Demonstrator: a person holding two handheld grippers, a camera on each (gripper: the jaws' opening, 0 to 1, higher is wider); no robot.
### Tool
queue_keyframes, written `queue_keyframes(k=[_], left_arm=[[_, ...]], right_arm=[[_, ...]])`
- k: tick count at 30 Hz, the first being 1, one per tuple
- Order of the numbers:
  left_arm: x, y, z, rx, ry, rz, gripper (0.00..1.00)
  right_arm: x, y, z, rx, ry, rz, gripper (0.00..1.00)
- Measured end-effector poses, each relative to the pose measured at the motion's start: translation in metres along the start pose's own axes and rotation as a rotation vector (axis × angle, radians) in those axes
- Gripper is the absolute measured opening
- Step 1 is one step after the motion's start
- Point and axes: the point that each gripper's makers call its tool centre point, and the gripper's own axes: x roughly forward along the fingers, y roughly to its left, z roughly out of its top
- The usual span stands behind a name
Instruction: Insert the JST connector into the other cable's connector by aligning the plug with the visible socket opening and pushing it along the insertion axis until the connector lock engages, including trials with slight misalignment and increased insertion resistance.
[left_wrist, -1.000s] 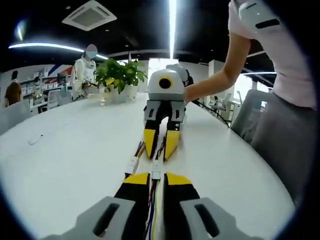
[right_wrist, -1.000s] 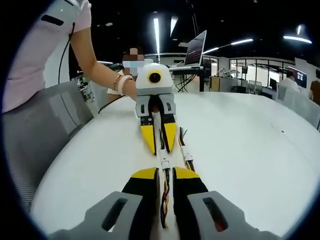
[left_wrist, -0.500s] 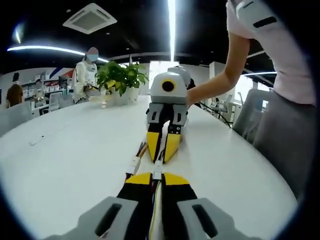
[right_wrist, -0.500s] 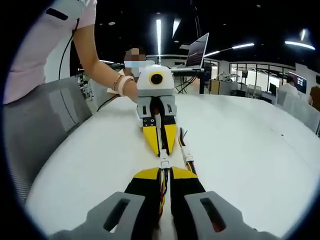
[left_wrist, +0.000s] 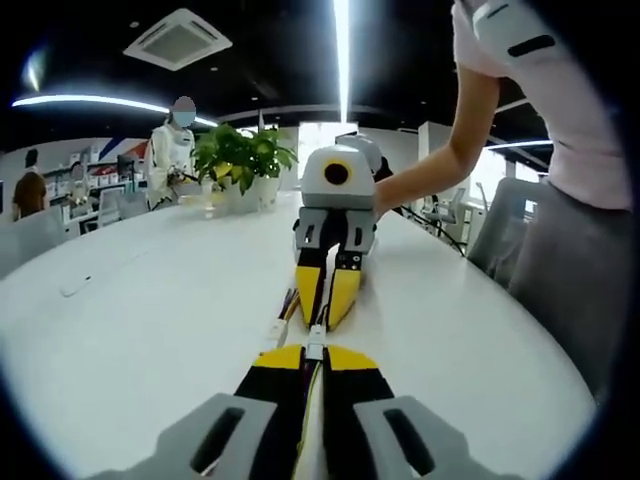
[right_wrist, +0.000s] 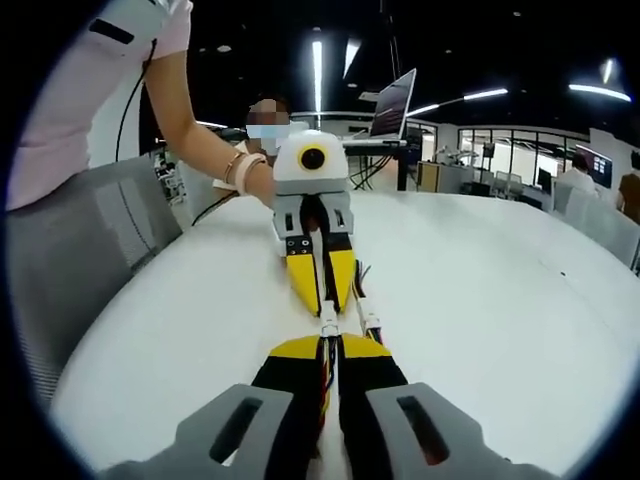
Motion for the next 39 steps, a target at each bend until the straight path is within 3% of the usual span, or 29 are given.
queue_keyframes(k=[19,27,39], left_arm=[[0.0,0.003,-0.002,-0.035,0.015,0.02,0.04],[-0.007,0.003,0.01,-0.054,-0.003,0.038,0.06],[-0.023,-0.003,0.028,-0.061,0.034,0.114,0.26]], right_arm=[[-0.002,-0.004,-0.002,0.008,0.01,-0.011,0.04],[-0.011,-0.007,0.004,0.037,0.005,-0.046,0.07],[-0.035,-0.008,0.022,0.062,0.012,-0.14,0.22]])
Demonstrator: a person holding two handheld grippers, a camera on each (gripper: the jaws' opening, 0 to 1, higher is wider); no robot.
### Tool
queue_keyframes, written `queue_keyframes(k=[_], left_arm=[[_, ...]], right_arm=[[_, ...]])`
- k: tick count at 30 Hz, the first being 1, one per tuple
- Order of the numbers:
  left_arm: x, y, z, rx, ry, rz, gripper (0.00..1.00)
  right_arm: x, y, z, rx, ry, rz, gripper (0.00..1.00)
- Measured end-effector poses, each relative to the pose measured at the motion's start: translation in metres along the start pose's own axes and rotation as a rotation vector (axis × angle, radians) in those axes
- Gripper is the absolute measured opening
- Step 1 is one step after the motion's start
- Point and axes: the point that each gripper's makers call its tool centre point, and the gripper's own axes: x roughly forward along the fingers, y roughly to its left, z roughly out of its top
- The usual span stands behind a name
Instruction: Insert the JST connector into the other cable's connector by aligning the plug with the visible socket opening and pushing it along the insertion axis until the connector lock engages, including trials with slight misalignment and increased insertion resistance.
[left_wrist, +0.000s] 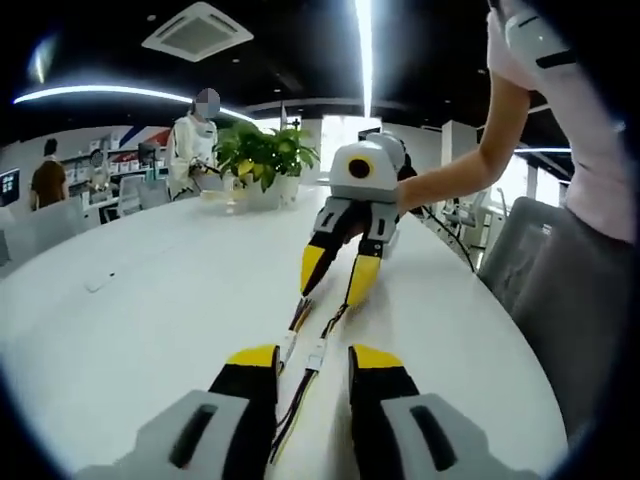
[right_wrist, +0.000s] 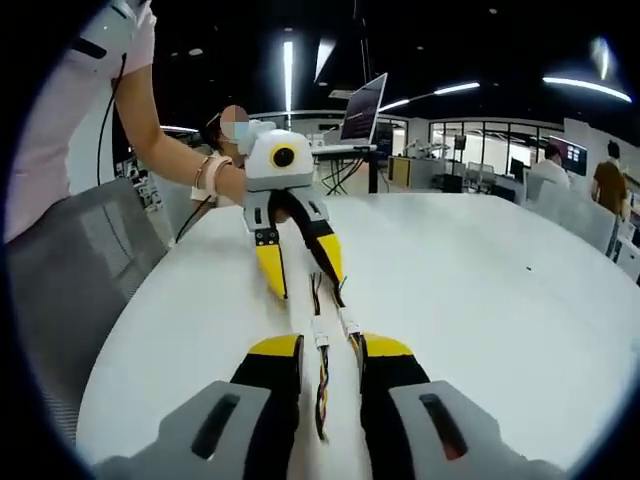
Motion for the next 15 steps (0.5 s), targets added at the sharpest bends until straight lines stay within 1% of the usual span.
queue_keyframes(k=[2,4,6,7,10,13,15], left_arm=[[-0.002,-0.001,0.005,0.0,0.001,0.018,0.28],[-0.005,-0.002,0.014,-0.012,-0.021,0.038,0.3],[-0.007,-0.006,0.02,-0.008,-0.027,0.051,0.32],[-0.007,-0.009,0.022,0.003,-0.027,0.051,0.33],[-0.01,-0.013,0.026,0.019,-0.01,0.063,0.37],[-0.014,-0.017,0.028,0.019,0.0,0.077,0.39],[-0.018,-0.021,0.03,0.007,-0.004,0.082,0.41]], right_arm=[[-0.005,0.002,0.004,0.005,0.002,-0.018,0.24],[-0.009,0.004,0.006,0.0,0.006,-0.032,0.26],[-0.014,0.006,0.009,0.007,0.007,-0.045,0.28],[-0.016,0.007,0.01,0.009,0.004,-0.05,0.29],[-0.021,0.01,0.011,0.034,0.01,-0.07,0.34],[-0.025,0.014,0.014,0.039,0.001,-0.086,0.36],[-0.027,0.017,0.016,0.039,0.001,-0.094,0.37]])
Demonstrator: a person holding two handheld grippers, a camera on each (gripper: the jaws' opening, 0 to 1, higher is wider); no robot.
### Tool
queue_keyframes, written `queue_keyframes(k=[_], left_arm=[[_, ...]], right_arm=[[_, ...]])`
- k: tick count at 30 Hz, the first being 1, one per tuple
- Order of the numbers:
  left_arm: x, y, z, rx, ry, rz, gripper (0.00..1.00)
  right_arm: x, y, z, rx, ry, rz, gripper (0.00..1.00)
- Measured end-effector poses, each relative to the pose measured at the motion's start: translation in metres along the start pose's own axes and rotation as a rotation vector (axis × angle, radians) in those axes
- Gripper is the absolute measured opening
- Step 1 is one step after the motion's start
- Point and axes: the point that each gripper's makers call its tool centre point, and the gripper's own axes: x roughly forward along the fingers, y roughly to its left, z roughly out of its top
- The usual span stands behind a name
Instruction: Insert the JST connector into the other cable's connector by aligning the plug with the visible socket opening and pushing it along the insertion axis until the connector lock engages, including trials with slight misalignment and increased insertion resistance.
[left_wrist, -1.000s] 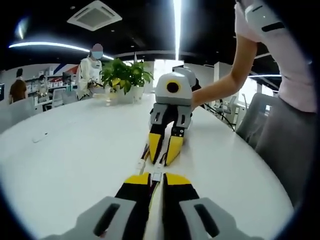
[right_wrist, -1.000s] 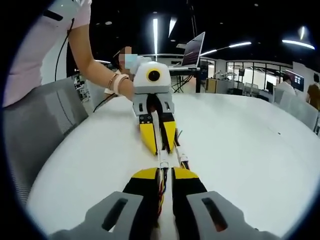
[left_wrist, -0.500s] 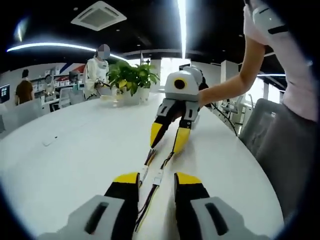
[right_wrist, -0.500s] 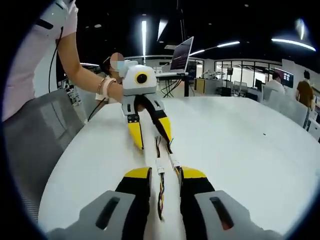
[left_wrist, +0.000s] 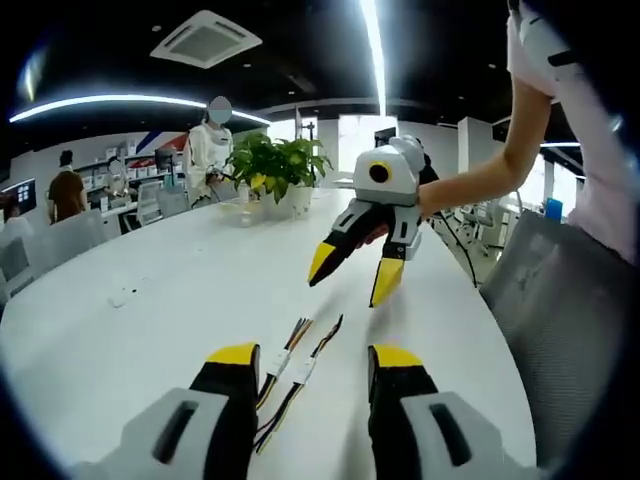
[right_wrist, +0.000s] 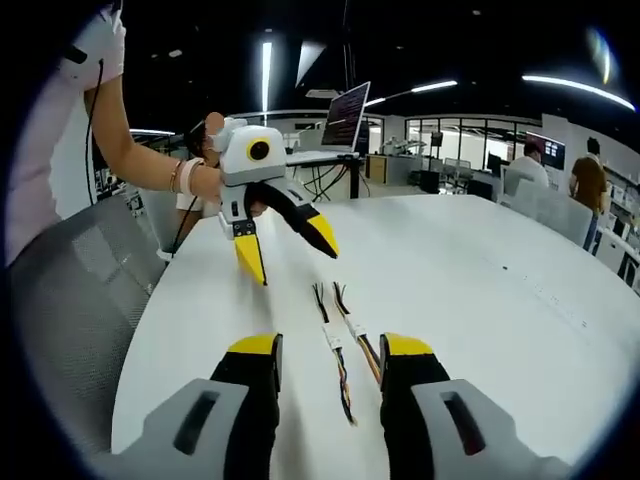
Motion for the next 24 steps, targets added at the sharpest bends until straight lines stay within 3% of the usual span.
queue_keyframes(k=[3,5,9,12,16,20,24], left_arm=[[-0.007,-0.002,-0.003,0.019,0.024,0.028,0.42],[-0.011,0.001,-0.011,0.053,0.082,0.059,0.42],[-0.02,0.005,-0.007,-0.013,0.075,0.136,0.45],[-0.027,0.006,0.002,-0.005,0.055,0.193,0.4],[-0.036,0.009,0.011,-0.102,0.02,0.267,0.43],[-0.045,0.006,0.008,-0.129,0.029,0.317,0.41],[-0.051,0.003,0.007,-0.235,-0.017,0.368,0.46]], right_arm=[[-0.004,0.006,-0.002,0.0,0.012,-0.022,0.39],[-0.006,0.006,-0.004,0.013,0.027,-0.05,0.4],[-0.014,0.013,0.0,0.038,0.014,-0.098,0.41],[-0.021,0.017,0.005,0.056,-0.009,-0.138,0.44],[-0.028,0.02,0.012,0.097,-0.041,-0.198,0.48],[-0.038,0.021,0.014,0.171,-0.086,-0.254,0.48],[-0.045,0.021,0.006,0.22,-0.074,-0.315,0.5]])
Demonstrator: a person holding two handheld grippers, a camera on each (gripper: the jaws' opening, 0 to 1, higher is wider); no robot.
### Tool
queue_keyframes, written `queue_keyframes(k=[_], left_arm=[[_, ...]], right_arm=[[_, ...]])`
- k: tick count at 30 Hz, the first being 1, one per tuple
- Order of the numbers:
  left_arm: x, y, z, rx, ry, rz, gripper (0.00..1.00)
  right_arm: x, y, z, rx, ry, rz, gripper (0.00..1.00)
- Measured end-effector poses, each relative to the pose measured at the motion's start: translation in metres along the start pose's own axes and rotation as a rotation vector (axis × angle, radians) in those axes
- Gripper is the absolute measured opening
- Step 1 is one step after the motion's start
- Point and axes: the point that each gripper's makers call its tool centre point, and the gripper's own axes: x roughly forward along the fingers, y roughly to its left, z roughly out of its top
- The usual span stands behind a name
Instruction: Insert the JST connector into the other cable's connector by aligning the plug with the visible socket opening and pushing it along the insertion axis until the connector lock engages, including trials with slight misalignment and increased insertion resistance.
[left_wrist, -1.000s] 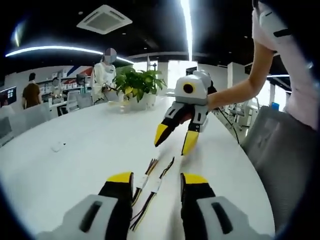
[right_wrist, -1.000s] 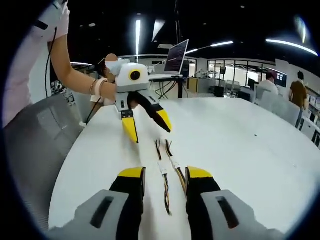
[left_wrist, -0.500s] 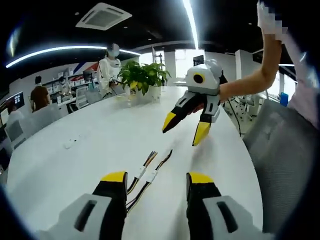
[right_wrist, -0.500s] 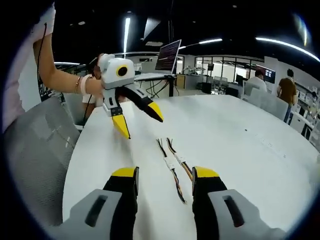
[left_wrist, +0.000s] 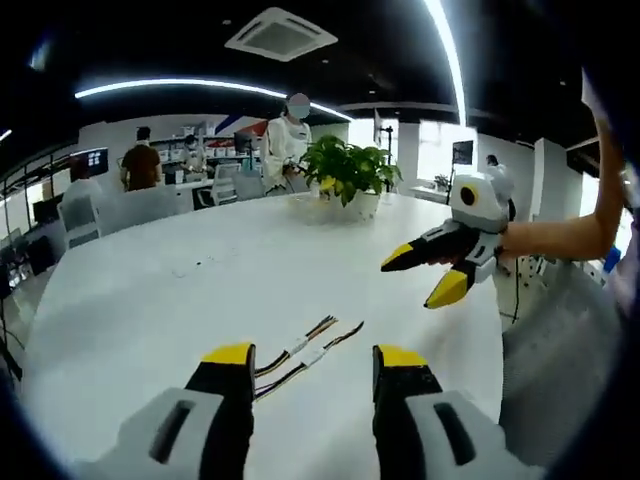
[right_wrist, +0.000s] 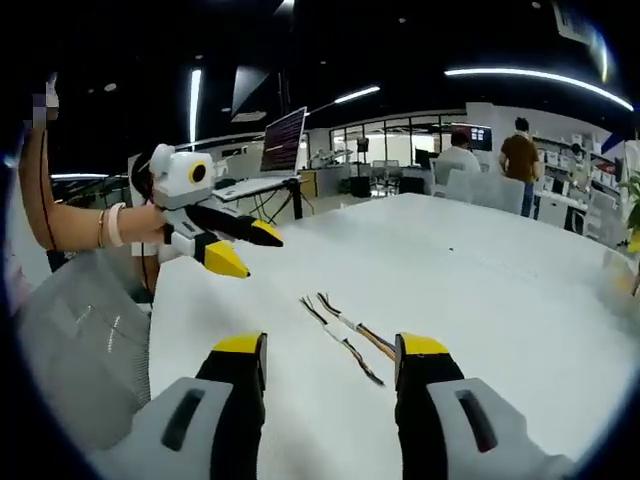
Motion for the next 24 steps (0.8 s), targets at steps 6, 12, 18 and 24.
queue_keyframes(k=[6,12,18,24], left_arm=[[-0.011,0.001,-0.007,-0.098,0.018,0.085,0.58],[-0.023,0.004,-0.002,-0.102,-0.003,0.146,0.59],[-0.028,-0.001,-0.001,0.01,-0.053,0.181,0.92],[-0.026,-0.001,-0.014,0.003,0.013,0.179,0.93]], right_arm=[[-0.006,0.004,0.0,-0.009,0.053,-0.046,0.53],[-0.001,0.015,0.002,-0.053,0.085,-0.077,0.58],[0.004,0.022,-0.002,-0.026,0.1,-0.096,0.61],[0.005,0.025,-0.009,0.025,0.096,-0.084,0.57]])
